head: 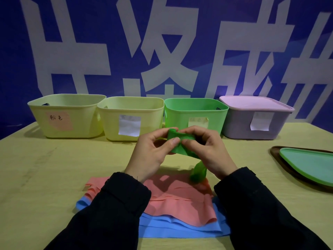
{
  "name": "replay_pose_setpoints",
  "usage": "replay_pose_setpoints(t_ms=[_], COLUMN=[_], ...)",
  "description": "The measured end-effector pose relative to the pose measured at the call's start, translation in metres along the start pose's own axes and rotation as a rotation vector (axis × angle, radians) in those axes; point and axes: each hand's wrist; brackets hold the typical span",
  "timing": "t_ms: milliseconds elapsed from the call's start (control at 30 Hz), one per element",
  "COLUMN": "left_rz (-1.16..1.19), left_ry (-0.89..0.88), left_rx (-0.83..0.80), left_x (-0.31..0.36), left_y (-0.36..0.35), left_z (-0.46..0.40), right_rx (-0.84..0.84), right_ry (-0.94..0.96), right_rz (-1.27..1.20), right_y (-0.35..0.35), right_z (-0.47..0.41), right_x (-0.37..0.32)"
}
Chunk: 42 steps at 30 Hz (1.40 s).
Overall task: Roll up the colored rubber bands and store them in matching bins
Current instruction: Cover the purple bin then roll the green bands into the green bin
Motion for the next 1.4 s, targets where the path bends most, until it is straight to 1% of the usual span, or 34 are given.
replay_pose_setpoints(t_ms=[100, 167, 300, 433, 533, 700, 933, 1067, 1200, 1300, 1400], left_rz=[0.027, 0.055, -0.007, 0.021, 0.006, 0.007, 0.094, -0.002, 0.022, -0.009, 0.022], left_ry=[-0.01, -0.01, -0.028, -0.014, -0.039, -0.06, -0.05, -0.053, -0.013, -0.033, -0.034], left_rx=[0.02, 0.029, 0.001, -0.041, -0.036, 0.055, 0.032, 0.01, -0.027, -0.011, 0.014], left_x=[0.001, 0.0, -0.004, -0.002, 0.0, 0.004, 0.003, -0.003, -0.002, 0.0, 0.0], left_y=[0.001, 0.001, -0.001, -0.001, -0.001, 0.002, -0.001, -0.002, -0.003, -0.002, 0.0], left_z=[-0.001, -0.002, -0.002, 0.0, 0.001, 0.0, 0.0, -0.001, 0.0, 0.002, 0.001], right_rx=[0.083, 0.109, 0.09, 0.025, 0.011, 0.067, 0.119, 0.095, 0.071, 0.027, -0.001], right_ry=[0.008, 0.018, 0.046, 0.024, 0.021, 0.037, -0.014, -0.001, 0.012, 0.026, 0.022], right_rz=[-0.012, -0.016, -0.014, -0.036, -0.026, -0.042, -0.025, -0.009, 0.022, 0.014, -0.02], right_y=[0.0, 0.0, -0.001, -0.001, 0.002, 0.005, 0.004, 0.003, -0.002, 0.0, 0.005], right_z=[-0.002, -0.003, -0.002, -0.001, -0.001, -0.002, -0.003, -0.003, -0.002, -0.001, -0.001], right_x=[0.004, 0.006, 0.002, 0.001, 0.001, 0.002, 0.002, 0.003, 0.006, 0.003, -0.001])
Point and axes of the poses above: each hand's wrist, its own z-axis away from the middle knuckle, its own y-axis out of the back of the hand, x = y × z, and after that the axes turned 3 degrees about -x, right-handed
